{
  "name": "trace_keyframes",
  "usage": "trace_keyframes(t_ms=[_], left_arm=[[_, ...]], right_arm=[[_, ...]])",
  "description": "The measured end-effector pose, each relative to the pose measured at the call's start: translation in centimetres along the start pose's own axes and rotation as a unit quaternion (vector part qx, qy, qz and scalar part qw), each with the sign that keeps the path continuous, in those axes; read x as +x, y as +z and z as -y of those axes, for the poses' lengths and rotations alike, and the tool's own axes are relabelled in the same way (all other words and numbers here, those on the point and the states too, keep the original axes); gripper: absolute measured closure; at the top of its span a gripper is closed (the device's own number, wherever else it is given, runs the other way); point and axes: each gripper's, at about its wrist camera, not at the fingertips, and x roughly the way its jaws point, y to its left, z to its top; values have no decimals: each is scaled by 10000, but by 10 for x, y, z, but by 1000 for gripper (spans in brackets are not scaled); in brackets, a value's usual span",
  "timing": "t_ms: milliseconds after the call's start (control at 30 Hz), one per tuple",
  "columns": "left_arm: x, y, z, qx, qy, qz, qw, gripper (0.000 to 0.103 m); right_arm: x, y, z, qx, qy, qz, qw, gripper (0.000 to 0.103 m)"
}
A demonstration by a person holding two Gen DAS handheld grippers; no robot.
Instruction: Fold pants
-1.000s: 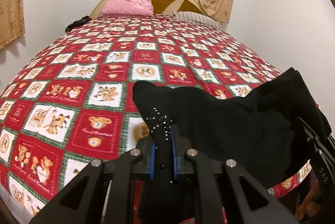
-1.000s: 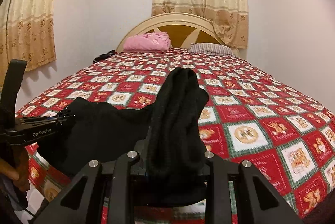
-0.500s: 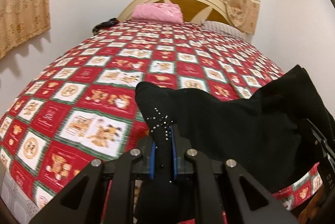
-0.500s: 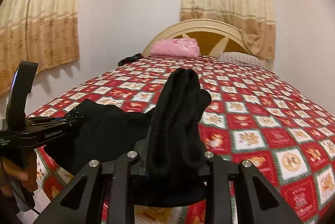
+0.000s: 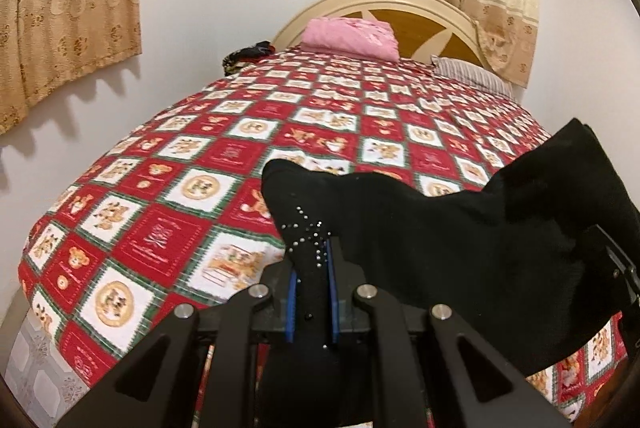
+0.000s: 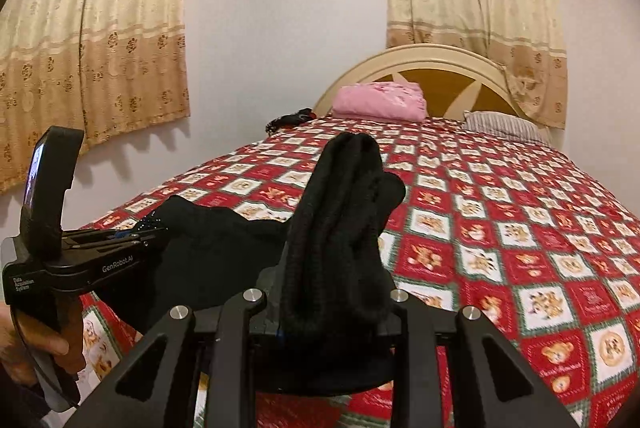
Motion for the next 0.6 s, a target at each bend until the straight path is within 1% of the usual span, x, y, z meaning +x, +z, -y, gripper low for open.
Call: trace_keyframes(t_ms=[167,333,467,533,600], left_arm=[[4,12,-15,-66,188,118,9997,90],[15,28,-24,34,469,230,9986,90],[20,38,-29,46,647,288,9975,90],[25,43,-32,61,798,313,9963,90],[35,43,-35,65,884,241,9958,90]], right_arm=[[18,8,-6,54,160,39,9998,75],[40,17,-12,171,255,34,9995,75],[69,20,-12,412,404,-144,9982,75],[84,19,-11,598,509,-270,9965,75],[98,16,-10,724,548,-399,9951,75]])
